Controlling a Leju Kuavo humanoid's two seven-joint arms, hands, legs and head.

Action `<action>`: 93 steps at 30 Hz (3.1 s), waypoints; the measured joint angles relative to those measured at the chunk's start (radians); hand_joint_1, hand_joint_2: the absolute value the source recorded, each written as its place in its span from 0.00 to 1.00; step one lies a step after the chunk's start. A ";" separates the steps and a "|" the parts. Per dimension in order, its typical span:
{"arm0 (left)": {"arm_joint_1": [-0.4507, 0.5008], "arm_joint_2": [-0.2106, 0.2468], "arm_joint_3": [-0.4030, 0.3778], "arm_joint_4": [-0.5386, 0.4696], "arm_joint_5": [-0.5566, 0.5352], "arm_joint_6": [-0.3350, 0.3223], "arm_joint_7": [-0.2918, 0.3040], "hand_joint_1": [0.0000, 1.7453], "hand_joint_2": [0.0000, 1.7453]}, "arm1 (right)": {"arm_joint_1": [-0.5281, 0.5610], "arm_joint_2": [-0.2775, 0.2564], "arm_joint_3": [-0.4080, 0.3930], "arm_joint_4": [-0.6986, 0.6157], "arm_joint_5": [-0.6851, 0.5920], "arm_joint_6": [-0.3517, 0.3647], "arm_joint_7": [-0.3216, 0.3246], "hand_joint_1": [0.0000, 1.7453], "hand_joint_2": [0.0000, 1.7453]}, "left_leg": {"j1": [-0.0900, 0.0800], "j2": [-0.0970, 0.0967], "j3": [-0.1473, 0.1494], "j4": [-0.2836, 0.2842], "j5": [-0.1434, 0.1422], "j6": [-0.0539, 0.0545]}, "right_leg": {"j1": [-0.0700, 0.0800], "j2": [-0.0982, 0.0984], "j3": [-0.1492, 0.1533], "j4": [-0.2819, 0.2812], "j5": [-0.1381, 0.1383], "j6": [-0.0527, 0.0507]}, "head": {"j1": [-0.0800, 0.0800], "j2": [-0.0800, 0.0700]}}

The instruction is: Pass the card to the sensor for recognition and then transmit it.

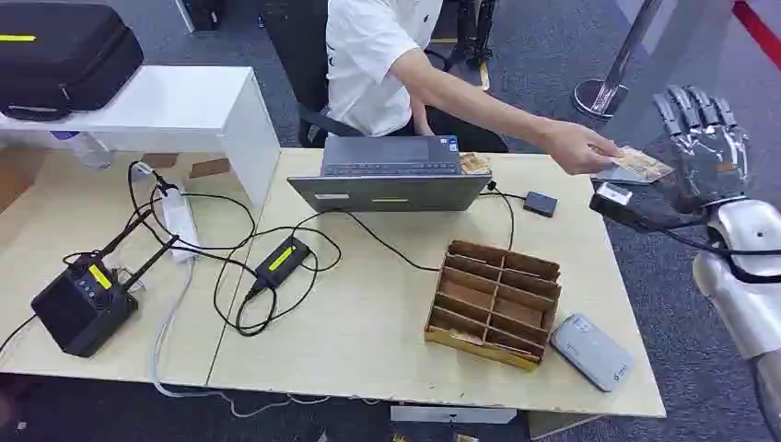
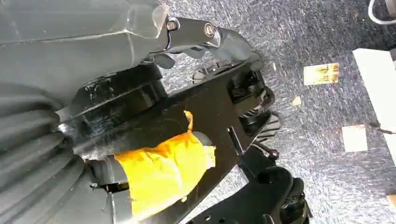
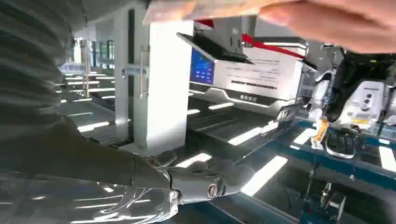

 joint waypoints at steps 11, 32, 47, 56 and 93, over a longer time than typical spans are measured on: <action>-0.001 0.008 0.000 0.000 0.020 -0.032 0.000 0.00 1.00 | 0.039 -0.002 -0.003 -0.050 -0.025 0.012 -0.013 1.00 1.00 | 0.000 0.000 -0.001 0.000 0.000 0.000 | 0.000 0.000 0.000 0.000 0.000 0.000 | 0.000 0.000; 0.000 0.014 0.000 0.000 0.033 -0.054 -0.013 0.00 1.00 | 0.081 -0.008 -0.028 -0.091 -0.034 0.026 -0.021 1.00 1.00 | 0.000 -0.001 -0.001 0.000 0.000 0.000 | 0.000 -0.001 0.000 0.000 0.000 0.000 | 0.000 0.000; 0.011 0.016 0.013 0.002 0.092 -0.052 -0.042 0.00 1.00 | 0.514 -0.017 -0.255 -0.428 -0.175 0.004 -0.052 1.00 1.00 | 0.000 -0.006 -0.003 0.000 0.000 0.000 | 0.000 -0.006 0.000 -0.001 -0.001 0.001 | 0.000 0.000; 0.013 0.016 0.024 0.002 0.110 -0.053 -0.047 0.00 1.00 | 0.789 -0.017 -0.435 -0.649 -0.175 -0.006 -0.070 1.00 1.00 | 0.000 -0.005 -0.003 -0.001 -0.001 0.000 | 0.000 -0.006 0.000 -0.001 -0.001 0.001 | 0.000 0.000; 0.012 0.013 0.035 0.002 0.113 -0.053 -0.026 0.00 1.00 | 0.904 0.131 -0.406 -0.540 -0.081 0.013 -0.098 1.00 1.00 | 0.000 -0.005 -0.003 -0.001 -0.001 0.000 | 0.000 -0.005 0.001 -0.001 -0.001 0.001 | 0.000 0.000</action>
